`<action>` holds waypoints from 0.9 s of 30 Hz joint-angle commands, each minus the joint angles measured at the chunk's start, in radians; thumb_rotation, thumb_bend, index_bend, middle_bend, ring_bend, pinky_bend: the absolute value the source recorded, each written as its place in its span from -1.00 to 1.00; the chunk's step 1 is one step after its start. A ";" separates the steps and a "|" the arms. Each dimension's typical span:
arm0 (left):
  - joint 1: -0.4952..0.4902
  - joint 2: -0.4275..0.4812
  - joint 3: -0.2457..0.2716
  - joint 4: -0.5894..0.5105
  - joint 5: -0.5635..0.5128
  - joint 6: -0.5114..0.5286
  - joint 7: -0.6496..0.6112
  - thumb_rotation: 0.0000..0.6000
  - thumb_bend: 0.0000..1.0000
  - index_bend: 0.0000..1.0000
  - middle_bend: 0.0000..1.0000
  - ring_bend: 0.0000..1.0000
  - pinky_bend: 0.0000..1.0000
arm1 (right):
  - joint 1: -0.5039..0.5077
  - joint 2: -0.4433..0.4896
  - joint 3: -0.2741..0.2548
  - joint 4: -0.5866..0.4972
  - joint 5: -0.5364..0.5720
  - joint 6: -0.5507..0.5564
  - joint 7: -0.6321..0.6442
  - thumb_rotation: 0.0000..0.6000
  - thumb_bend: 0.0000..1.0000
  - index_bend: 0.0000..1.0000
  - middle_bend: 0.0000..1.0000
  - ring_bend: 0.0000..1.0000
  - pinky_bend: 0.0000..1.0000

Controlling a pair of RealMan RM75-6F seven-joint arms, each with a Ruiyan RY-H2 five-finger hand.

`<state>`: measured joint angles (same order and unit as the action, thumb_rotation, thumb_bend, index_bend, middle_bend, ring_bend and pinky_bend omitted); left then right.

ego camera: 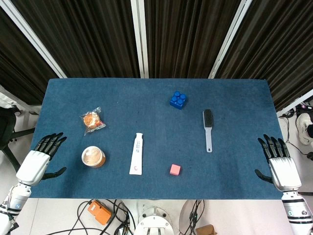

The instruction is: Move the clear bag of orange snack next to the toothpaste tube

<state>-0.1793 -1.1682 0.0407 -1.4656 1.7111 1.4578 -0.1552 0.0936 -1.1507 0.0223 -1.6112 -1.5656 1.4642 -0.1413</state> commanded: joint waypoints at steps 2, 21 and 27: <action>-0.018 0.003 0.001 -0.011 0.000 -0.018 -0.015 1.00 -0.71 -1.00 -1.00 -1.00 -0.83 | -0.003 -0.001 -0.001 -0.002 0.000 0.004 -0.004 1.00 -0.40 -1.00 -1.00 -1.00 -1.00; -0.433 -0.179 -0.280 -0.038 -0.493 -0.572 0.244 1.00 -0.79 -1.00 -1.00 -1.00 -0.83 | 0.002 0.004 0.008 -0.017 0.028 -0.015 -0.019 1.00 -0.39 -1.00 -1.00 -1.00 -1.00; -0.513 -0.259 -0.290 0.043 -0.685 -0.641 0.391 1.00 -0.80 -0.97 -0.99 -1.00 -0.82 | -0.001 0.016 -0.001 -0.018 0.010 -0.010 0.005 1.00 -0.39 -1.00 -1.00 -1.00 -1.00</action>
<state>-0.6437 -1.3803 -0.2324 -1.4647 1.0999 0.8613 0.1806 0.0929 -1.1360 0.0223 -1.6291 -1.5541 1.4534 -0.1381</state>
